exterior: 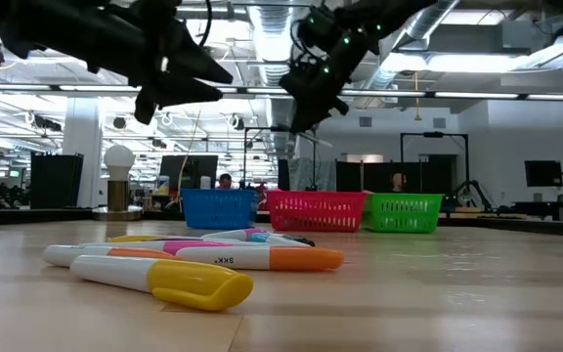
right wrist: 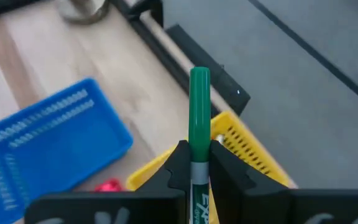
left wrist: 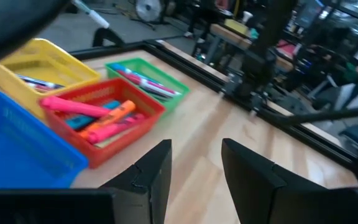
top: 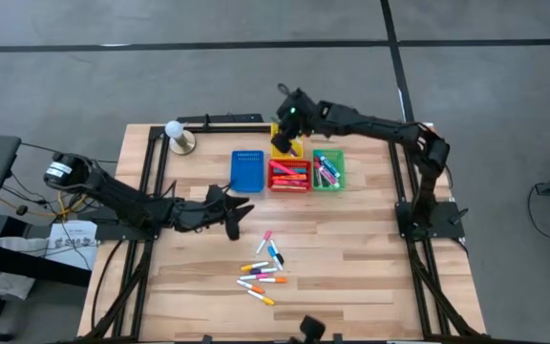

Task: Pick & Place Markers
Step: Put the small green marker pen into the yellow bin

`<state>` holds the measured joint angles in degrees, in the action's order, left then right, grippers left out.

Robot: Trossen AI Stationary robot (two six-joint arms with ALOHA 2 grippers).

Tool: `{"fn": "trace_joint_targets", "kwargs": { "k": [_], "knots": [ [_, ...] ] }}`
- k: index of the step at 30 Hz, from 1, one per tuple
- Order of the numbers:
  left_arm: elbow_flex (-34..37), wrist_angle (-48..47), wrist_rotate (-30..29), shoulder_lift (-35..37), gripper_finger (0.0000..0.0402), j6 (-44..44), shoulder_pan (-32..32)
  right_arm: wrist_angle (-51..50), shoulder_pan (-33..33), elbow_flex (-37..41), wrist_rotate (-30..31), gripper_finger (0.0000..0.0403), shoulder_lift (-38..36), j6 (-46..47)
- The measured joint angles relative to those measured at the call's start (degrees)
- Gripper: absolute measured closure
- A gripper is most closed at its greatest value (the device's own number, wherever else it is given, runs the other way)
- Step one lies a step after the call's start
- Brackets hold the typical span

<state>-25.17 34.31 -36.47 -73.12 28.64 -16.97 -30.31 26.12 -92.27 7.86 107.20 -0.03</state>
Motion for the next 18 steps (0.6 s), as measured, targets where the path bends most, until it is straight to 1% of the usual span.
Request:
{"fn": "trace_joint_targets", "kwargs": {
  "k": [3, 6, 8, 11, 15, 18],
  "knots": [
    [0.0, 0.02, 0.0, 0.0, 0.0262, 0.0, 2.28, 3.83, 3.19, 1.36, -3.57, 0.0379, 0.0, -0.42],
    [0.0, 0.04, 0.01, 0.0, 0.0262, 0.18, 4.36, 4.55, 5.97, 1.61, -6.07, 0.0369, 0.17, -0.45],
    [0.0, 0.06, 0.02, 0.0, 0.0262, 0.29, 5.76, 6.18, 7.26, 1.38, -7.49, 0.0362, 1.26, -0.39],
    [0.0, 0.06, 0.01, 0.0, 0.0262, 0.35, 7.66, 6.25, 8.8, 1.66, -10.8, 0.0363, 3.64, -0.05],
    [0.0, 0.07, 0.01, 0.0, 0.0262, 0.35, 9.55, 7.55, 9.28, 1.6, -11.59, 0.0377, 7.02, -0.48],
    [0.0, 0.15, 0.0, 0.0, 0.0262, 0.37, 10.18, 7.49, 9.63, 1.66, -12.28, 0.0376, 9.18, -0.46]
  ]
}}
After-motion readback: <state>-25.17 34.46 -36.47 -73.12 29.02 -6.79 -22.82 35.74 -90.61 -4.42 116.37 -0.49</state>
